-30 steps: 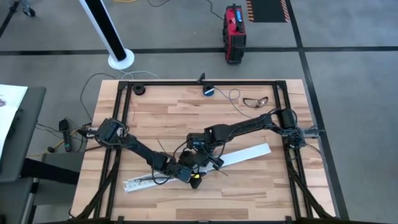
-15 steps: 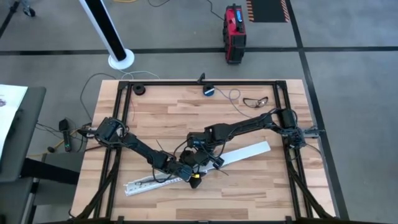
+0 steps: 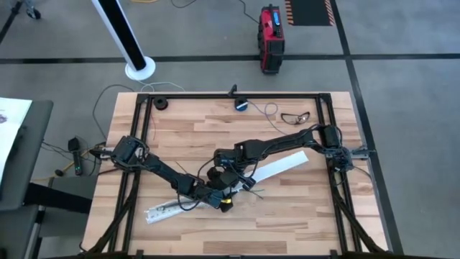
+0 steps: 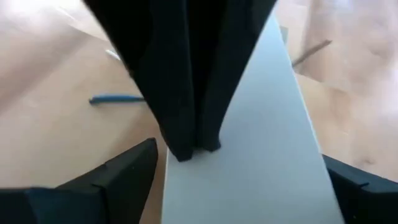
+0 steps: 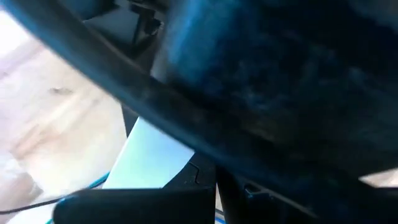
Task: Ziptie cables
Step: Close the white cable duct
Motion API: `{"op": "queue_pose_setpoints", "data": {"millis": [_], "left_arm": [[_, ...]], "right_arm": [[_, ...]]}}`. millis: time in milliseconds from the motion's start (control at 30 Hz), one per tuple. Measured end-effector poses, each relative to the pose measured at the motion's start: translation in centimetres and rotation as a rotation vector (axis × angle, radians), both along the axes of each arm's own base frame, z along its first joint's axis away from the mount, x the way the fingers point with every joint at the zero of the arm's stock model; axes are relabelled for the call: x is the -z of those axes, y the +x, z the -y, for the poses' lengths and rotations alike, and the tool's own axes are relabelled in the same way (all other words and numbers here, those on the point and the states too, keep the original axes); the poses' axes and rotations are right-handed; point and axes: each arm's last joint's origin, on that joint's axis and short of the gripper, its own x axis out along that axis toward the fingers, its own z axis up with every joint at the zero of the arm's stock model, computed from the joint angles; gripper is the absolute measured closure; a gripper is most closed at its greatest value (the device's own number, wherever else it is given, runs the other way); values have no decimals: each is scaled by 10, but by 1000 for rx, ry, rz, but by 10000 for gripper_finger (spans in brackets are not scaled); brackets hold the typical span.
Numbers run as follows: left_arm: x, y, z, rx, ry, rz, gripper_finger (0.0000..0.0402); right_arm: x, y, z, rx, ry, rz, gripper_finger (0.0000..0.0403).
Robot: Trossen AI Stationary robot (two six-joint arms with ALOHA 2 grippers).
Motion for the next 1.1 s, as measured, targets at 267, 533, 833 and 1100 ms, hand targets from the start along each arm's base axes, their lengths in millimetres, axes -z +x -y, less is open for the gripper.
{"op": "queue_pose_setpoints", "data": {"millis": [267,533,833,1100], "left_arm": [[1,2,-7,-14,-95,-23,79],[1,4,-13,-1,-135,-27,47],[-22,2,-15,46,-145,-28,37],[-38,-14,-21,14,-104,-136,37]], "right_arm": [[-1,-2,7,23,-11,-19,403],[-25,-7,28,85,-26,31,403],[-60,-17,63,199,-13,102,403],[-63,-20,74,245,-5,88,403]]}}
